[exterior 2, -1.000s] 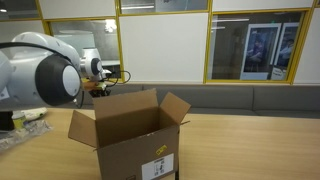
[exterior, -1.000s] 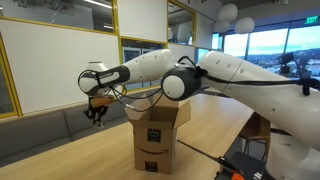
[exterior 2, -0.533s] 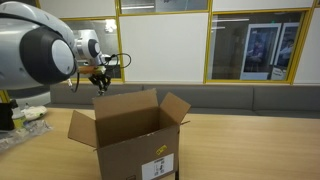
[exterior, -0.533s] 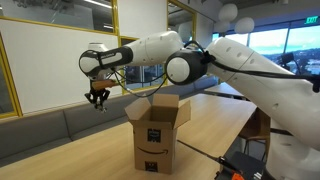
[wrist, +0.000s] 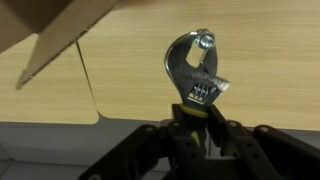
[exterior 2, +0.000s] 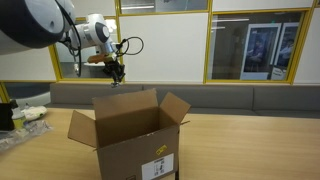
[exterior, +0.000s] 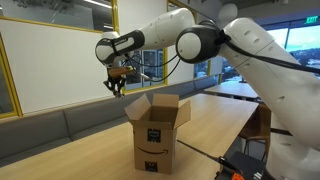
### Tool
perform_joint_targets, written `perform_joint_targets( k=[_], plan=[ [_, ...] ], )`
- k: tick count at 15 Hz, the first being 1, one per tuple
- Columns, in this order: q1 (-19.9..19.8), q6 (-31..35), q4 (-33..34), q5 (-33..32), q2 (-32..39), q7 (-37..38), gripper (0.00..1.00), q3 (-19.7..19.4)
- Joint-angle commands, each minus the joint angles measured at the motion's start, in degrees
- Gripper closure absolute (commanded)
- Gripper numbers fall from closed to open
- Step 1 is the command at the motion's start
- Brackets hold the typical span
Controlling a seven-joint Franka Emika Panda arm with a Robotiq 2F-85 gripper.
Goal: Pick up the masking tape, the green object and the shifting spanner from the table and put them in the carton box, then push the box to the left
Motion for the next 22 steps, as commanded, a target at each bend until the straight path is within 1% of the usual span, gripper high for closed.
perform_joint_targets(
  k=[1, 4, 5, 7, 9, 11, 14, 16, 18, 22],
  plan=[
    [1.2, 2.2, -13.8, -3.3, -11.3, 3.4, 0.81, -3.3],
    [1.7, 2.7, -21.5, -6.3, -17.3, 5.9, 0.81, -5.3],
    [-1.2, 2.4, -23.7, -9.5, -19.5, 7.7, 0.81, -1.5],
    [-2.2, 2.7, -29.1, -12.2, -23.3, 9.6, 0.81, -0.6],
    [-3.8, 3.5, -34.7, -13.6, -26.8, 11.2, 0.81, 0.9],
    [-5.5, 5.1, -40.5, -13.9, -29.7, 12.1, 0.81, 2.3],
    [-8.3, 9.3, -49.8, -13.1, -33.4, 12.7, 0.81, 3.9],
    [-9.9, 12.9, -55.7, -12.8, -35.1, 12.6, 0.81, 4.6],
    [-11.5, 16.7, -60.3, -12.1, -35.2, 12.0, 0.81, 5.2],
    [-14.0, 23.8, -65.8, -10.5, -32.4, 10.5, 0.81, 5.4]
  ],
)
